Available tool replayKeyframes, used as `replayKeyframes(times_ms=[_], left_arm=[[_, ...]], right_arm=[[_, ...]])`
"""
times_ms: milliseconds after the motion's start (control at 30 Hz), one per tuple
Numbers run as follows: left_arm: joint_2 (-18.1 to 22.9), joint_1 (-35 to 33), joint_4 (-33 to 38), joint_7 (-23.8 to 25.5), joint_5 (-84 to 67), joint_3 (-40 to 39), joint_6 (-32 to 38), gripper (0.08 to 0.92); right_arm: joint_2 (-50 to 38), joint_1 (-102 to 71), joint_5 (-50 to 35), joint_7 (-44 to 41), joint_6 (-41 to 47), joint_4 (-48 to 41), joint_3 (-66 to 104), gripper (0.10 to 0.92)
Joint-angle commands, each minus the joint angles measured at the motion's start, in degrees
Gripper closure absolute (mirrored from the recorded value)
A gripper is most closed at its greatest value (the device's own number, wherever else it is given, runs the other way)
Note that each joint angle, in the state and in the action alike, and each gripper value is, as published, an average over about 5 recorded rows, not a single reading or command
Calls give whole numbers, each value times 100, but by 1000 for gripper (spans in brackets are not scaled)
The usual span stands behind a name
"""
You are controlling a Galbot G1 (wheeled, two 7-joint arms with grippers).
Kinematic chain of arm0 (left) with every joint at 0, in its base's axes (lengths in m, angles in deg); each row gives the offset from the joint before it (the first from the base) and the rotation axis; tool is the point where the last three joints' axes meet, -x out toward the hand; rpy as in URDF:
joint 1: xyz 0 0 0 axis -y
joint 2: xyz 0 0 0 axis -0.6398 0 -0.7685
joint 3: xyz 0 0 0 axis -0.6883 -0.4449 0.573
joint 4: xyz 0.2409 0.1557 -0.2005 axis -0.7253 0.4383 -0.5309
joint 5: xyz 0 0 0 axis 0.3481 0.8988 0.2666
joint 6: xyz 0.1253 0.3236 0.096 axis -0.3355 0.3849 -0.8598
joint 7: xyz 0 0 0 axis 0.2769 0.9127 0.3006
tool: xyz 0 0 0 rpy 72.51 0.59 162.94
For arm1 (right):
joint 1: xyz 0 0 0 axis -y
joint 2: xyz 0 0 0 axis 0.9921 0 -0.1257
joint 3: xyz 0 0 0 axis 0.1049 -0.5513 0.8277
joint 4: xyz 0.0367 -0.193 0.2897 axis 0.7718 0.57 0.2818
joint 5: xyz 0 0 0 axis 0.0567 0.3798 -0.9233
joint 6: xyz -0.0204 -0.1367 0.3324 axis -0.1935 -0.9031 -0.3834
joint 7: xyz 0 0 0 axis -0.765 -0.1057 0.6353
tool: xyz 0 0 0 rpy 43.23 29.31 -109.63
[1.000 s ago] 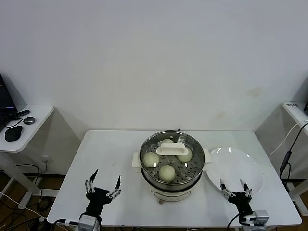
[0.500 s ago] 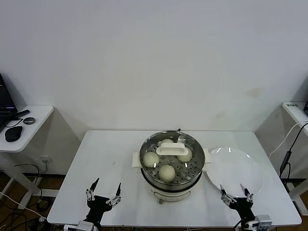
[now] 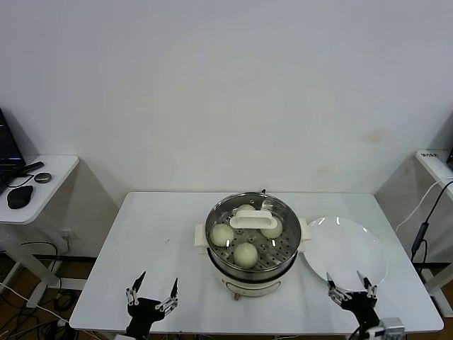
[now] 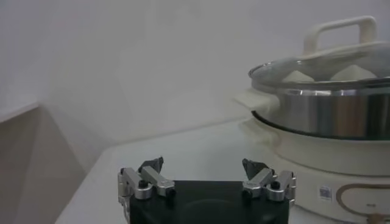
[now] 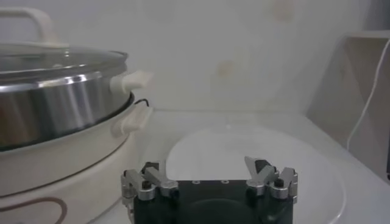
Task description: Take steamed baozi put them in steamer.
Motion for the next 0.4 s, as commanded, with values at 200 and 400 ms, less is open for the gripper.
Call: replayKeyframes(times_ms=[200,400], left_arm=[[103,-335,304,29,-200,25,-227,177],[76,-390,329,42,-53,-63,-278,177]], right_arm=[[-292,-481,299,-239,285,455,147,203],[-288,-530,373,-230,307,517,30,203]])
